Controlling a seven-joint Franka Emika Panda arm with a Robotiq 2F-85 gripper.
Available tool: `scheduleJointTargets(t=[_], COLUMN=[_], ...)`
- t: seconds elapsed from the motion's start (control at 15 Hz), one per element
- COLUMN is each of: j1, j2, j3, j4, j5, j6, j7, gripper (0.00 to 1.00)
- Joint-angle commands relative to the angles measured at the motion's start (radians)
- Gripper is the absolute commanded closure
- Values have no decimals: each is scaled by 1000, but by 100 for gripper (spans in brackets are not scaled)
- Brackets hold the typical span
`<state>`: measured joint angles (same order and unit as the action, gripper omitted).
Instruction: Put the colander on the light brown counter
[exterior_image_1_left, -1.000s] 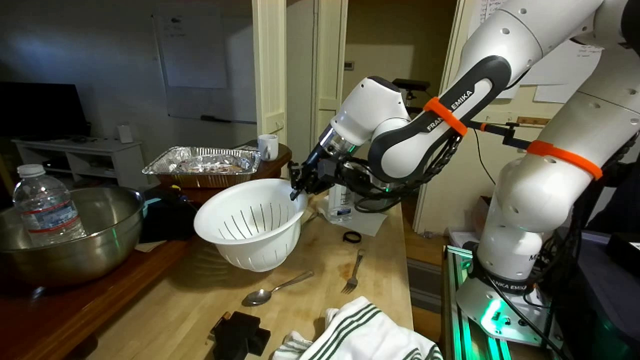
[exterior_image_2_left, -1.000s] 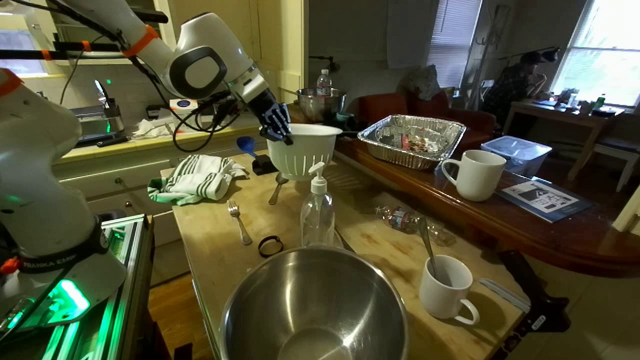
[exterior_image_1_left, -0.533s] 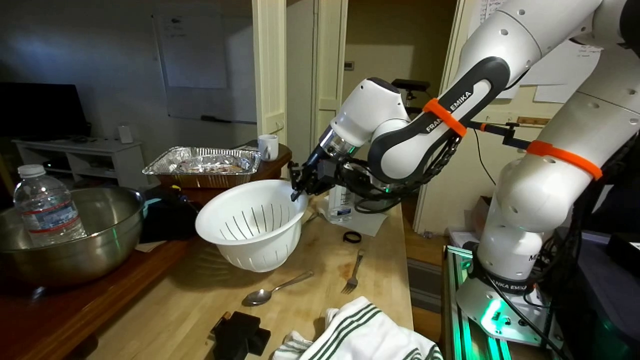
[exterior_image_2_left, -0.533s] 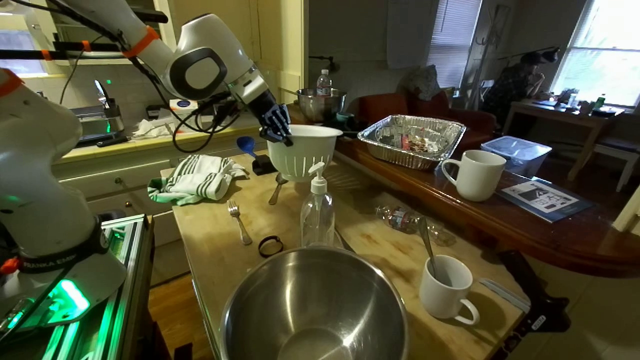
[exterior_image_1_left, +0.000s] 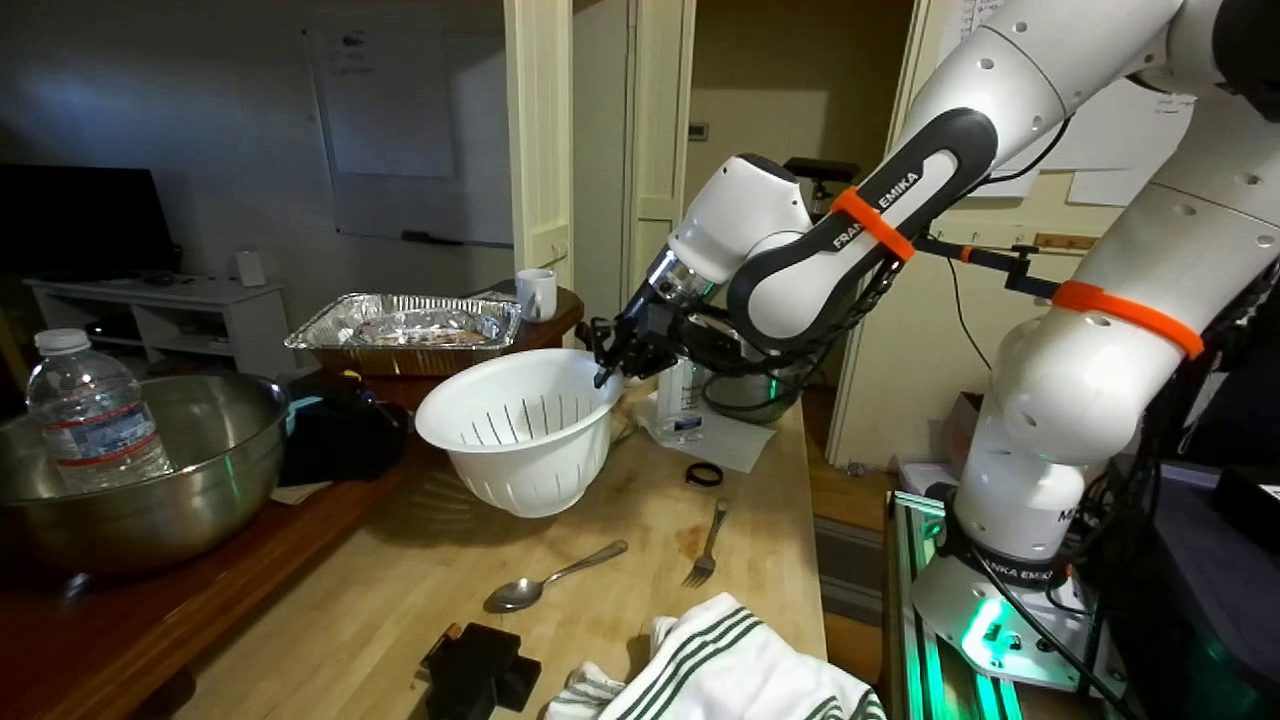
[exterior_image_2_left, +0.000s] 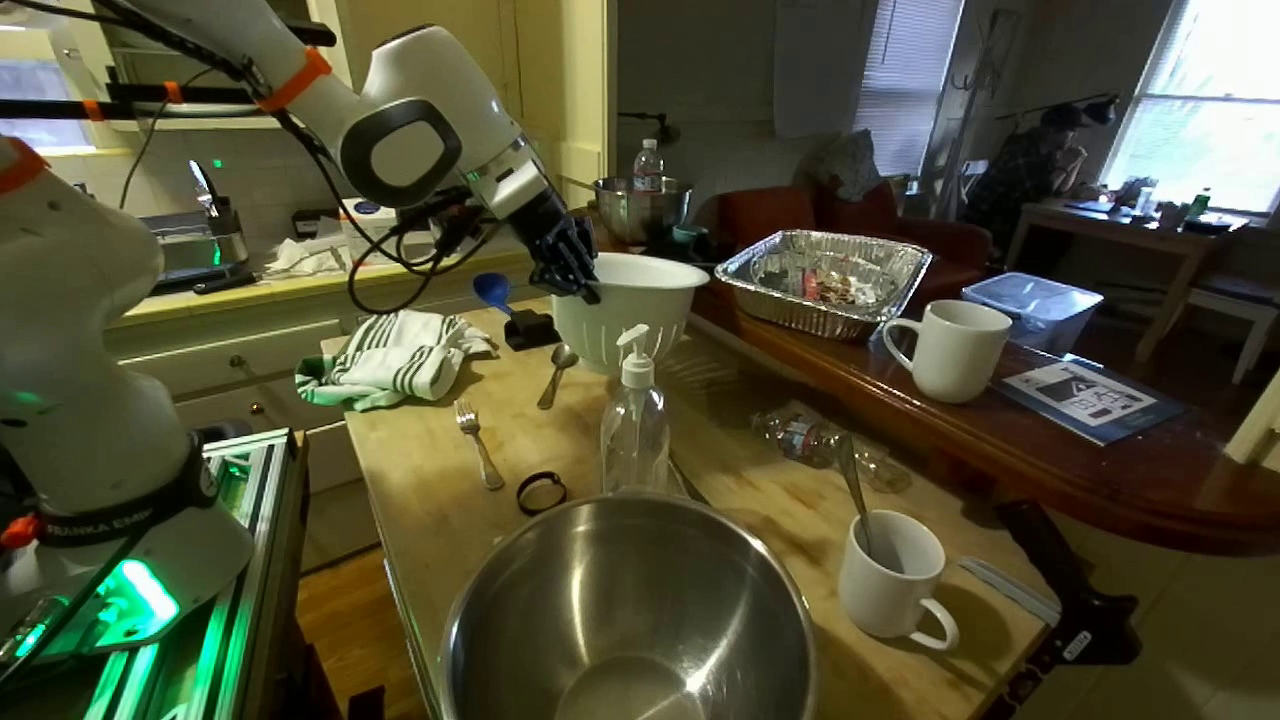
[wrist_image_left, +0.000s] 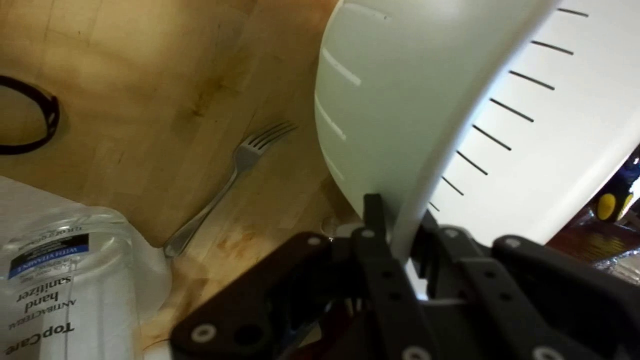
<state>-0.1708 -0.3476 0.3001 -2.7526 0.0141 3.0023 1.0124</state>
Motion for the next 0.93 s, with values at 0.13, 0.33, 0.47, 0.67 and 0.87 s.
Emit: scheduleJointTargets(t=[0.13, 0.33, 0.47, 0.67, 0.87], j1=[58, 49, 50, 47, 41], j2=[36, 34, 31, 27, 13], j3=[-53, -55, -62, -67, -67], j4=[-1, -1, 0, 1, 2], j5=[42, 30, 32, 31, 25], j6=[7, -6, -15, -22, -61], j7=[-45, -42, -47, -43, -36], gripper=[96, 96, 59, 38, 16])
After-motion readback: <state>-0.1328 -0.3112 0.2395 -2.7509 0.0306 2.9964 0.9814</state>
